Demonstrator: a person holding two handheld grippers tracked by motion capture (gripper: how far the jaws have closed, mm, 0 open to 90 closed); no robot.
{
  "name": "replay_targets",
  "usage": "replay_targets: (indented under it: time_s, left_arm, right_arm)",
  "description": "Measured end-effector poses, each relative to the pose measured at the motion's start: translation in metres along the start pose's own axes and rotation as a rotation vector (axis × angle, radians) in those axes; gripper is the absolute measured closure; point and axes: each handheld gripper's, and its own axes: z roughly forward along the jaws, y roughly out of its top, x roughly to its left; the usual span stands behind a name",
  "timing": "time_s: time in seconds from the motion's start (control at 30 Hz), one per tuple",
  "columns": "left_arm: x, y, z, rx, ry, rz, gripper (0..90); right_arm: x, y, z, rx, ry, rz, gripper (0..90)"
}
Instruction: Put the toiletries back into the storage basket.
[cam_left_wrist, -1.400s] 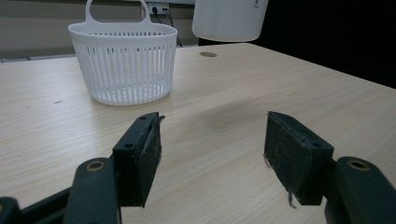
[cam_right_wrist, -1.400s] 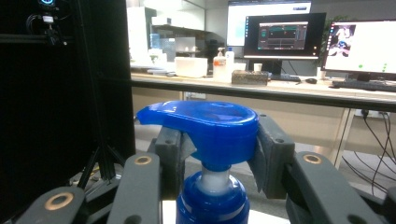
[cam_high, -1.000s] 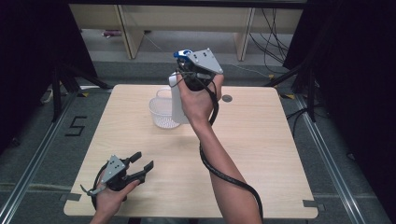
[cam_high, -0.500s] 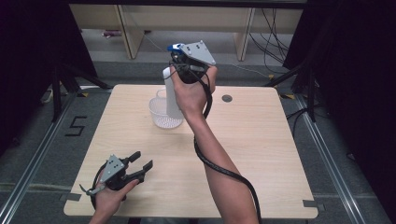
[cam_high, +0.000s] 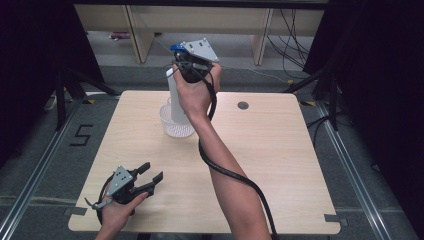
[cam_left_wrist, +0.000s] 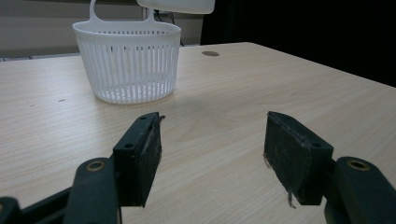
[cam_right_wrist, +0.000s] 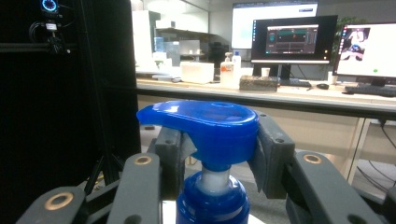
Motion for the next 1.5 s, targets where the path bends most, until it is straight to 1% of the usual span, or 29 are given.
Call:
replay_targets:
  time_s: [0.03,0.07,0.1,0.13,0.17,0.2,0.23,0.27,0.3,0.33,0.4,0.5,0.57,0.63,0.67,0.7,0.77,0.83,0.9,0.93,1.03,1.1,1.2,1.23,1.3,1.33,1.4,1.47,1.5]
  left_arm:
    - [0.0,0.0,0.0,0.0,0.0,0.001,36.0]
    - [0.0,0.0,0.0,0.003,0.001,0.001,36.0]
    - [-0.002,0.0,-0.003,0.03,0.021,-0.018,36.0]
    - [-0.001,0.0,-0.003,0.027,0.018,-0.015,36.0]
    - [0.0,0.0,-0.001,0.008,0.007,0.001,36.0]
    - [0.001,0.0,-0.001,0.004,0.004,0.0,36.0]
    - [0.001,0.0,-0.001,0.004,0.004,-0.002,36.1]
    - [-0.001,0.0,-0.003,0.026,0.02,-0.014,36.1]
    - [0.0,0.0,-0.002,0.014,0.009,-0.004,36.1]
    - [0.001,0.0,-0.001,0.005,0.0,0.001,36.1]
    - [0.0,-0.001,-0.001,0.006,-0.001,0.002,36.1]
    - [0.0,-0.001,-0.001,0.004,-0.003,0.005,36.3]
    - [0.0,-0.001,-0.001,0.0,-0.006,0.004,36.4]
    - [0.0,-0.001,-0.002,0.013,0.005,0.001,36.4]
    - [-0.002,-0.001,-0.004,0.031,0.018,-0.015,36.4]
    - [-0.002,-0.001,-0.004,0.022,0.014,-0.021,36.4]
    - [-0.002,0.0,-0.004,0.027,0.017,-0.01,36.4]
    - [-0.002,0.0,-0.004,0.027,0.016,-0.008,36.5]
    - [-0.002,0.0,-0.004,0.026,0.017,-0.007,36.6]
    - [-0.002,0.0,-0.004,0.022,0.015,-0.009,36.6]
    - [-0.002,-0.001,-0.005,0.025,0.019,-0.009,36.7]
    - [-0.001,-0.001,-0.005,0.028,0.02,-0.009,36.9]
    - [-0.001,-0.001,-0.006,0.029,0.019,-0.006,37.0]
    - [-0.001,-0.001,-0.006,0.028,0.018,-0.006,37.0]
    - [-0.001,-0.001,-0.006,0.026,0.018,-0.006,37.0]
    - [-0.001,-0.001,-0.006,0.026,0.018,-0.007,37.0]
    - [-0.001,-0.001,-0.006,0.026,0.018,-0.008,37.0]
    - [-0.001,-0.001,-0.006,0.026,0.018,-0.015,37.1]
    - [-0.001,-0.001,-0.006,0.027,0.019,-0.009,37.1]
  right_arm:
    - [0.002,-0.001,0.002,0.006,0.006,0.008,60.2]
    - [0.002,-0.002,0.004,0.001,0.005,-0.003,60.2]
    - [0.004,-0.002,0.007,0.009,0.007,0.015,60.2]
    - [0.003,-0.003,0.009,0.006,0.007,-0.001,60.2]
    - [0.004,-0.003,0.01,0.006,0.008,0.005,60.2]
    - [0.004,-0.004,0.013,0.009,0.012,0.007,60.2]
    - [0.005,-0.004,0.015,0.009,0.012,0.008,60.2]
    - [0.005,-0.004,0.016,0.008,0.013,0.004,60.2]
    - [0.006,-0.004,0.018,0.007,0.016,0.017,60.2]
    - [0.006,-0.004,0.019,0.006,0.017,0.011,60.2]
    - [0.006,-0.003,0.022,0.002,0.013,0.004,60.2]
    - [0.007,-0.003,0.026,0.006,0.011,0.017,60.2]
    - [0.007,-0.002,0.028,0.006,0.007,0.01,60.2]
    - [0.008,-0.003,0.03,0.008,0.005,0.021,60.2]
    - [0.008,-0.003,0.031,0.006,0.006,0.005,60.2]
    - [0.009,-0.004,0.032,0.008,0.005,0.011,60.2]
    - [0.01,-0.005,0.034,0.015,0.0,0.024,60.2]
    - [0.01,-0.006,0.036,0.015,-0.001,0.004,60.2]
    - [0.011,-0.008,0.038,0.022,0.002,0.013,60.2]
    - [0.011,-0.009,0.038,0.019,0.0,0.004,60.2]
    - [0.013,-0.013,0.041,0.032,0.003,0.02,60.2]
    - [0.014,-0.015,0.043,0.029,0.0,0.006,60.2]
    - [0.016,-0.018,0.046,0.039,0.003,0.024,60.2]
    - [0.015,-0.019,0.047,0.036,-0.003,0.005,60.2]
    - [0.015,-0.021,0.048,0.041,-0.003,0.004,60.2]
    - [0.016,-0.022,0.049,0.05,-0.001,0.026,60.2]
    - [0.015,-0.023,0.05,0.046,-0.005,0.002,60.2]
    - [0.016,-0.025,0.051,0.05,-0.003,0.007,60.2]
    - [0.017,-0.025,0.051,0.058,-0.005,0.028,60.2]
